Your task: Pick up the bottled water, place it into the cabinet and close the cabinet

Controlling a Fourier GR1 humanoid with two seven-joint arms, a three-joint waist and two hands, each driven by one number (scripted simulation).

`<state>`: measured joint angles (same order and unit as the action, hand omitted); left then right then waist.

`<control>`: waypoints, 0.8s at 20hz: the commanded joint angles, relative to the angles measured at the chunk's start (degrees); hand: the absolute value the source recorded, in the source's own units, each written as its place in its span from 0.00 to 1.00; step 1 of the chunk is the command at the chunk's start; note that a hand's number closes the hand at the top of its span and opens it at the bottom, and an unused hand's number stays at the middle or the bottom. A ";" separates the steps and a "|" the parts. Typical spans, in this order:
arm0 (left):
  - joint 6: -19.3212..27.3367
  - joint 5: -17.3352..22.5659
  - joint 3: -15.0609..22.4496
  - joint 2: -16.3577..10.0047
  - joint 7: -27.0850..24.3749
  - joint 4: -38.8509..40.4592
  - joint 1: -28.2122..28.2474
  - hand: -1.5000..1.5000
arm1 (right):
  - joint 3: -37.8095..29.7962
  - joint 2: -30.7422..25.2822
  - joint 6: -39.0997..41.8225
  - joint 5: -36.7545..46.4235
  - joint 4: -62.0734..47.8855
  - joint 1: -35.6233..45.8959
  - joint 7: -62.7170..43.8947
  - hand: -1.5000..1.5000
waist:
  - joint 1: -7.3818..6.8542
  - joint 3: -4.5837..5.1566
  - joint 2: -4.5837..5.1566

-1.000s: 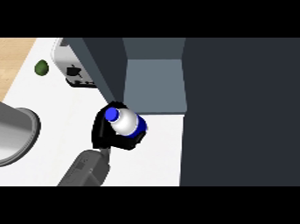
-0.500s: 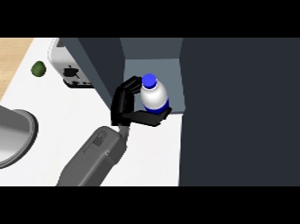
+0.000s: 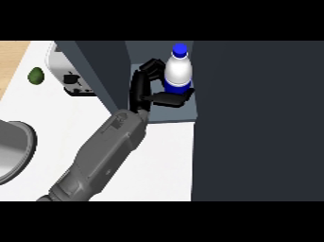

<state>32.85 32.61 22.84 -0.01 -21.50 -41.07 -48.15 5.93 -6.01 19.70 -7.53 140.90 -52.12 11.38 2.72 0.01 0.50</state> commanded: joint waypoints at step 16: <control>4.88 -0.22 -8.44 -0.46 -7.36 28.45 -13.20 1.00 | -3.22 0.23 3.69 -6.93 -0.14 0.93 1.81 0.00 | 1.74 0.03 0.96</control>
<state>37.08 31.57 16.98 -0.62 -25.78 -15.44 -60.57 4.44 -5.66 22.76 -9.16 139.75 -51.26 12.92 4.61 0.07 1.53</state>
